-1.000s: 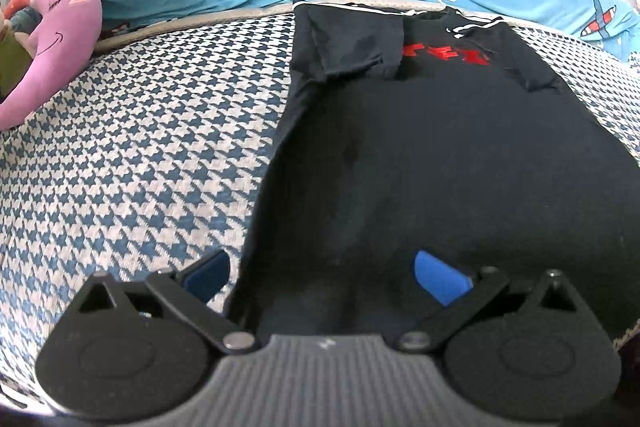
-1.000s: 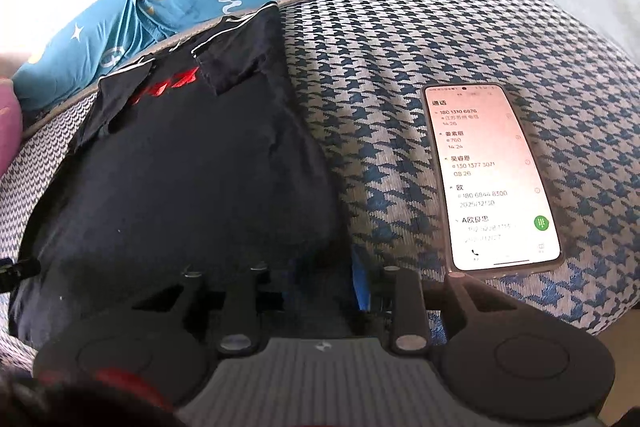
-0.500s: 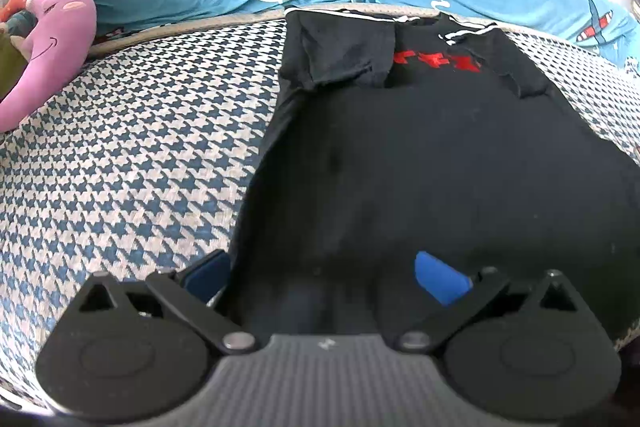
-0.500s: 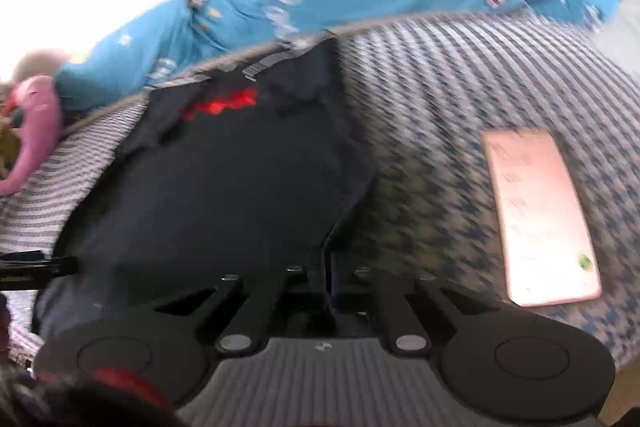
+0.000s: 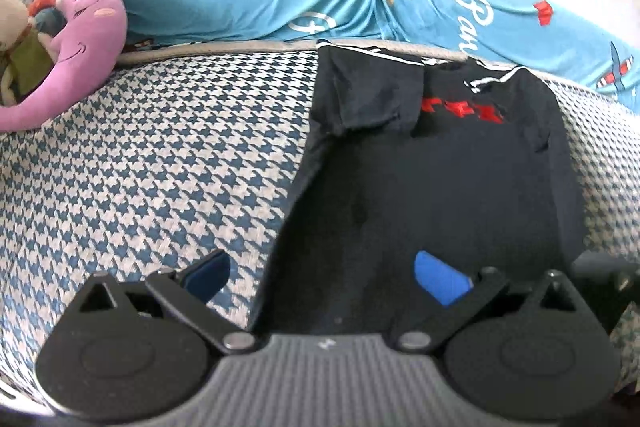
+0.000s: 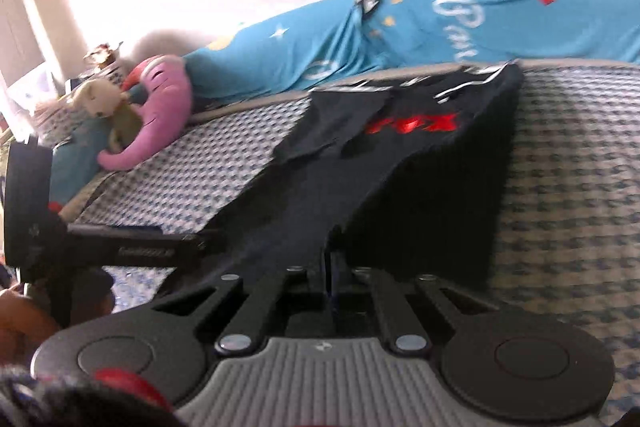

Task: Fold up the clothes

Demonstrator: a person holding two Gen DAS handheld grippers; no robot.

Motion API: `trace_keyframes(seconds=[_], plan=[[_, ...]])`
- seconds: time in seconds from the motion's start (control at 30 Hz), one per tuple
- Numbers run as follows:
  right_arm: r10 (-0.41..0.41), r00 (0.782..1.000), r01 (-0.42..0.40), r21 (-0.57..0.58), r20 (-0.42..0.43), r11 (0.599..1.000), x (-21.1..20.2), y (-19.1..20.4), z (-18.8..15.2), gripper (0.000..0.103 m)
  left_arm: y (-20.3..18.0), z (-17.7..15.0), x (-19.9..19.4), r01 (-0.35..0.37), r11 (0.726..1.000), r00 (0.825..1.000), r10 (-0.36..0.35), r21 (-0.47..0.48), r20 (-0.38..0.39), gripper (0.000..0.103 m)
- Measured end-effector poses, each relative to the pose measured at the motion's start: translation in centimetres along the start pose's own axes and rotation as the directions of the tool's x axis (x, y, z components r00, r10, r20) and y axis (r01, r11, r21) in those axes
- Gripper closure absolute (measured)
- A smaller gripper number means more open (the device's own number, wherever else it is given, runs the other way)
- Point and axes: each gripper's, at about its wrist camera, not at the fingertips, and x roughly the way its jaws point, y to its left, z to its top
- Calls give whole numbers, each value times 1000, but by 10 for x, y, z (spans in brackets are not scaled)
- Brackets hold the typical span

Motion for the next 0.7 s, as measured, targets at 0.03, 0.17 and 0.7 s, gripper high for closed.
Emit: trace_keyframes(seconds=[0.03, 0.17, 0.7], plan=[[13, 1000, -13, 0, -21, 1000, 6, 2, 0, 97, 1, 1, 1, 2, 1000, 1000, -2, -9, -3, 0], [71, 986, -75, -20, -151, 997, 29, 13, -2, 91, 5, 6, 5, 28, 999, 999, -29, -39, -26, 0], [-121, 992, 118, 68, 38, 991, 13, -36, 57, 81, 0, 47, 23, 43, 999, 998, -42, 21, -44, 0]])
